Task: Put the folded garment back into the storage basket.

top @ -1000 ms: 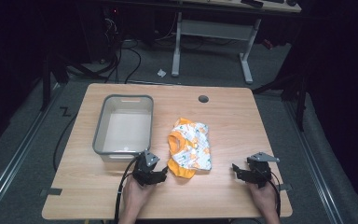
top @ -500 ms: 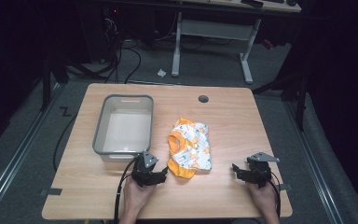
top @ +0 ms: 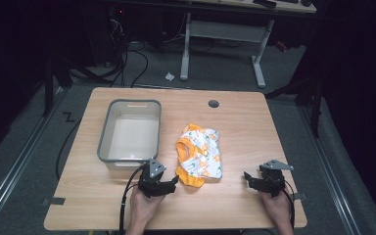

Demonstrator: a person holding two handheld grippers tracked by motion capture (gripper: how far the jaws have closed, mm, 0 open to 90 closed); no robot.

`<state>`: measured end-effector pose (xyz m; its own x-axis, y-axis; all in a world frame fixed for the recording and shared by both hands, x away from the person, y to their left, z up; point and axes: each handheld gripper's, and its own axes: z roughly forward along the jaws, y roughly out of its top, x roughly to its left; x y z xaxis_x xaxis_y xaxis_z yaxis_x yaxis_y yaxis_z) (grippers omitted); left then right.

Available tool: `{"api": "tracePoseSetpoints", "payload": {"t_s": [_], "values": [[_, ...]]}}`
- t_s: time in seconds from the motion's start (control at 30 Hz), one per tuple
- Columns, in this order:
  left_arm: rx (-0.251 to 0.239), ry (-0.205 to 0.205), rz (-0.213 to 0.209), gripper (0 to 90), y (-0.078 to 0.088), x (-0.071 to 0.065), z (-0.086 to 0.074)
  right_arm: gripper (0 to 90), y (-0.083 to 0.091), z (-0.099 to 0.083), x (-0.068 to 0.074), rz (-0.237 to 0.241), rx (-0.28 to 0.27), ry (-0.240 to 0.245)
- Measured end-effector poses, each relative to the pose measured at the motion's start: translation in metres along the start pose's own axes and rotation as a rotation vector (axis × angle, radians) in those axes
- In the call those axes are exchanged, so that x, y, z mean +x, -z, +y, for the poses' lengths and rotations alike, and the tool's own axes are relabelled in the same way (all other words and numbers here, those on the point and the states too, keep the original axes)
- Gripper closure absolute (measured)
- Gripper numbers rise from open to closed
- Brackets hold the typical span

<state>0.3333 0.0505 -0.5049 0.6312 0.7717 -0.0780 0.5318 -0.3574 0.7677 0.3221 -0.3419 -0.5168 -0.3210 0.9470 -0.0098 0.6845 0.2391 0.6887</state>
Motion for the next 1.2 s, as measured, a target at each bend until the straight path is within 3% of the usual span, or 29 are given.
{"api": "tracePoseSetpoints", "payload": {"t_s": [0.43,0.6,0.83,1.0,1.2], "values": [[-0.001,-0.018,-0.054,24.7,-0.001,-0.01,0.02,27.9,0.0,0.0,0.0,0.0,0.001,0.0],[-0.005,-0.032,-0.059,24.6,-0.002,-0.013,0.036,27.9,0.0,0.0,0.0,0.001,0.001,-0.001],[-0.006,-0.015,-0.059,22.4,-0.004,-0.014,0.048,27.9,0.0,0.0,0.0,0.001,0.001,0.001],[0.003,0.016,-0.084,21.3,-0.011,-0.012,0.055,27.9,0.0,0.0,0.0,0.002,0.0,0.001],[0.031,0.02,-0.066,18.4,-0.022,-0.011,0.064,27.8,0.0,0.0,0.0,0.002,0.0,0.0]]}}
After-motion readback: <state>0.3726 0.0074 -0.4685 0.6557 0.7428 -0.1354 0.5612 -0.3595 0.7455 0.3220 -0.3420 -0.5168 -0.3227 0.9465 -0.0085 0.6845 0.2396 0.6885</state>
